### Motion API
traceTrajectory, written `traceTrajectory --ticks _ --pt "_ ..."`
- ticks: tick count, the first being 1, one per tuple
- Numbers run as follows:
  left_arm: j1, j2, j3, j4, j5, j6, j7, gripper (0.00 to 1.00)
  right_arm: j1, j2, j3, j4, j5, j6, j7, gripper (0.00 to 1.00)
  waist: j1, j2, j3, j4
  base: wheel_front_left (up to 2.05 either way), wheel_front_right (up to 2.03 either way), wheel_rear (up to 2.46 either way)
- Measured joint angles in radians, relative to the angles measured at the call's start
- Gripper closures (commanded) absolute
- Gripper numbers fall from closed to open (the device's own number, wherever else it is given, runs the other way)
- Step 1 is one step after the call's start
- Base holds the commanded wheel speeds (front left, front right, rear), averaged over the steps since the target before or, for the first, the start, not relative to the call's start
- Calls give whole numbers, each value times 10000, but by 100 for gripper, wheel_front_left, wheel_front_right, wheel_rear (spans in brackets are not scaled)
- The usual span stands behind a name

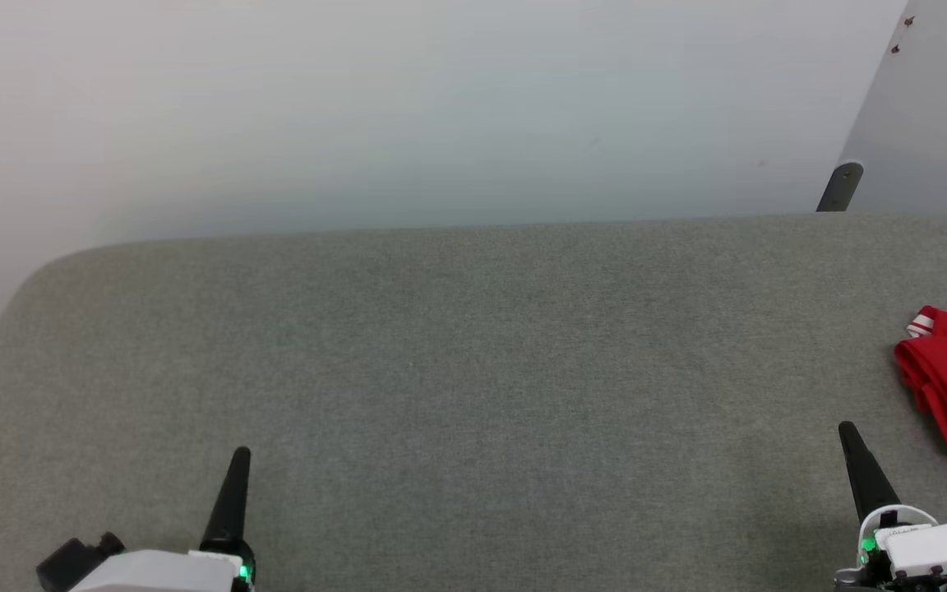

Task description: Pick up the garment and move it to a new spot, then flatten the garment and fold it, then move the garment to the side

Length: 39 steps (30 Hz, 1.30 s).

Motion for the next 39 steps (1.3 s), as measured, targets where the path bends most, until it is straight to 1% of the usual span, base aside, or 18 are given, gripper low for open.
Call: traceTrajectory --ticks 19,39 --pt "-413 -54 94 169 -1388 -2 408 100 -234 159 -115 148 1317 -4 232 100 1 0 126 26 0 0 0" --pt "-794 -102 176 316 -2642 -2 802 100 -479 299 -259 282 2435 -4 466 100 0 0 260 54 0 0 0"
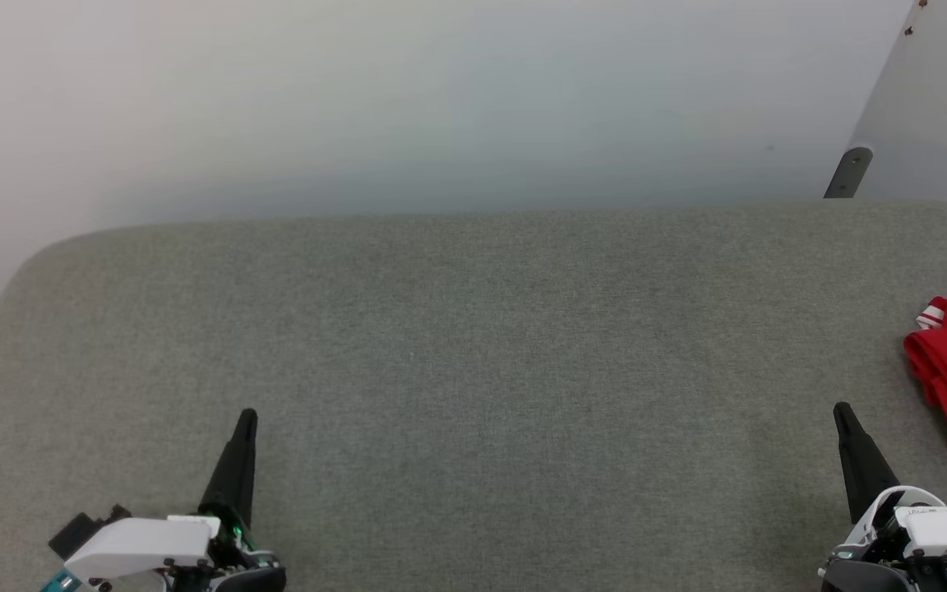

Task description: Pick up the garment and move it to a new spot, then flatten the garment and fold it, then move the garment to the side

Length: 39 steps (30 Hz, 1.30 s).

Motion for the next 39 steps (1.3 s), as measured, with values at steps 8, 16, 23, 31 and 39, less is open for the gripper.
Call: traceTrajectory --ticks 8,16,23,31,39 --pt "-84 -19 21 38 -347 0 107 100 -111 35 -35 40 330 0 67 100 0 0 36 8 0 0 0" --pt "-86 -23 27 38 -347 0 111 100 -111 36 -36 42 330 0 67 100 0 0 36 8 0 0 0" --pt "-87 -25 31 38 -345 0 113 100 -111 36 -36 42 330 0 67 100 0 0 36 8 0 0 0" --pt "-88 -29 36 38 -345 0 115 100 -111 36 -36 42 330 0 67 100 0 0 36 8 0 0 0" --pt "-88 -31 38 38 -345 0 115 100 -111 36 -36 42 330 0 67 100 0 0 36 8 0 0 0"
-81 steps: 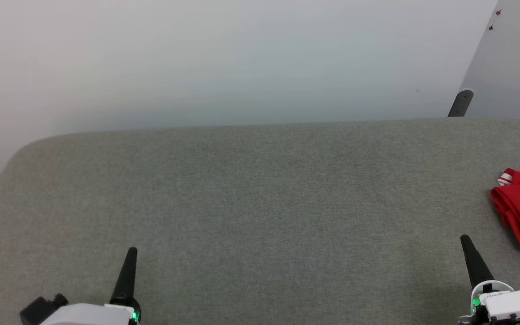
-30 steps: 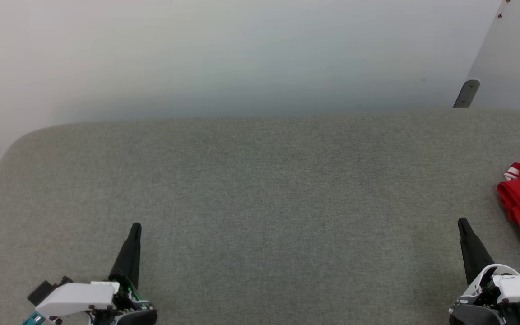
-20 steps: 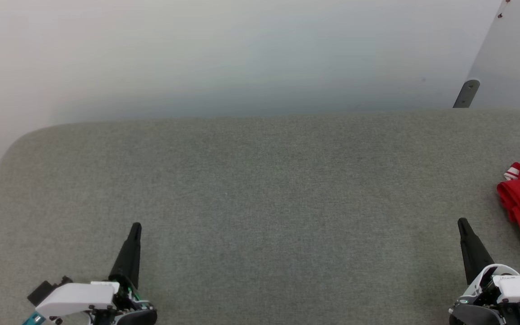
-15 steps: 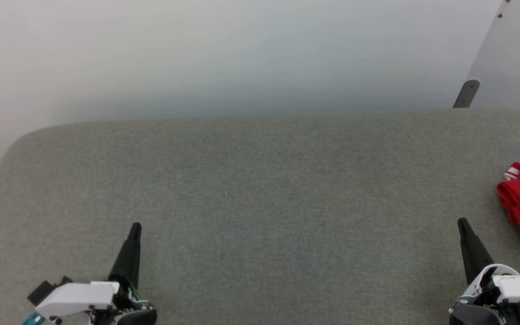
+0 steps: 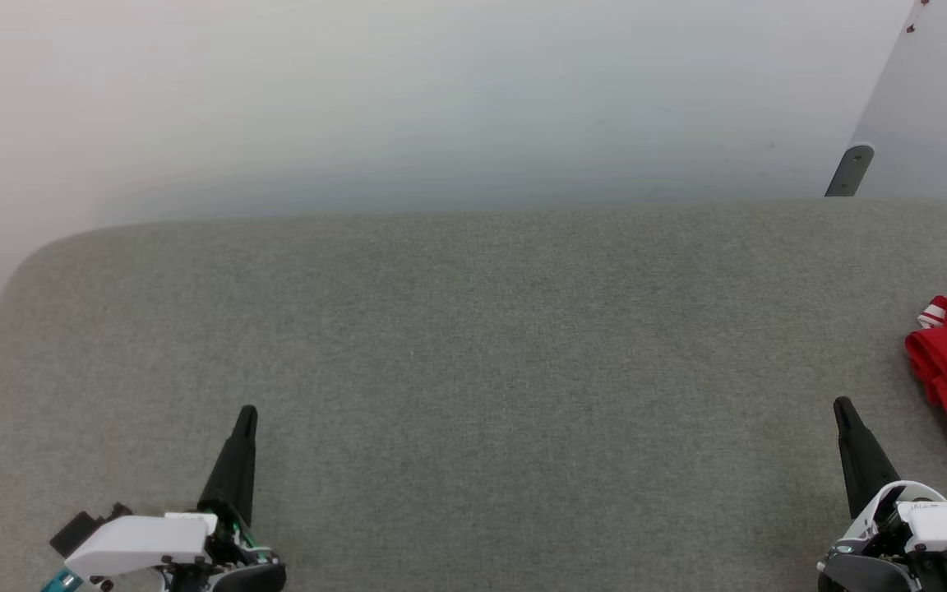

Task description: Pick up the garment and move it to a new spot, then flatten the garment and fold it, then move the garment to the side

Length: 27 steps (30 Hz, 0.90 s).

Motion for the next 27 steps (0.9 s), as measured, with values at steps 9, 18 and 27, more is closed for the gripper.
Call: traceTrajectory --ticks 9,18,27 --pt "-1 -2 6 0 0 0 0 100 0 0 0 0 0 0 0 100 0 0 0 0 0 0 0" --pt "-1 -4 10 0 0 0 0 100 0 0 0 0 0 0 0 100 0 0 0 0 0 0 0" --pt "-1 -6 12 0 2 0 0 100 0 0 0 0 0 0 0 100 0 0 0 0 0 0 0"
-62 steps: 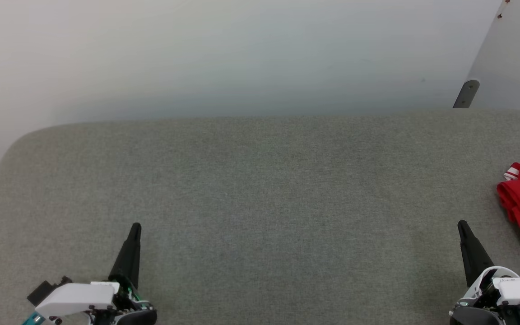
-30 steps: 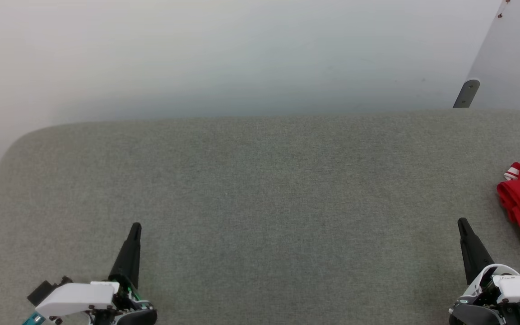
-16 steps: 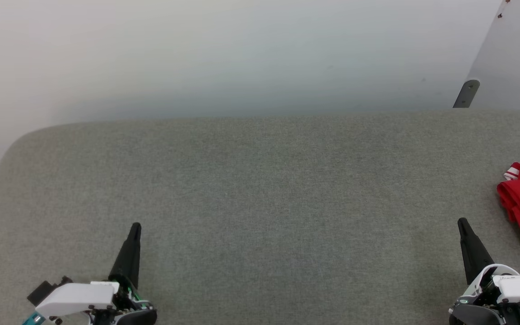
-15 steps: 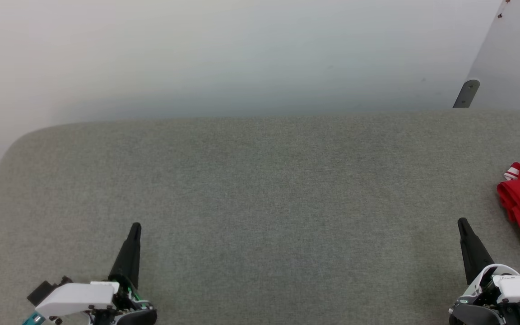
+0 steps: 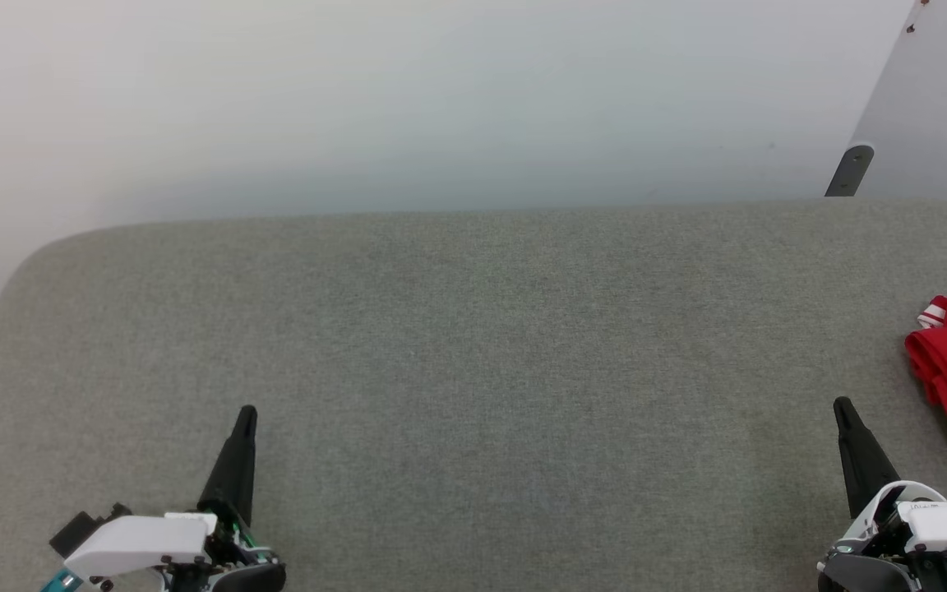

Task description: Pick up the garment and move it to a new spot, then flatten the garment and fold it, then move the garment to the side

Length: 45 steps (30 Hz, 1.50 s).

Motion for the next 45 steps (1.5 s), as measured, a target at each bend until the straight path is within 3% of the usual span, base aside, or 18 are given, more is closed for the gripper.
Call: traceTrajectory --ticks 45 --pt "-1 -6 10 0 12 0 4 100 0 0 2 0 0 0 0 100 0 0 0 0 0 0 0"
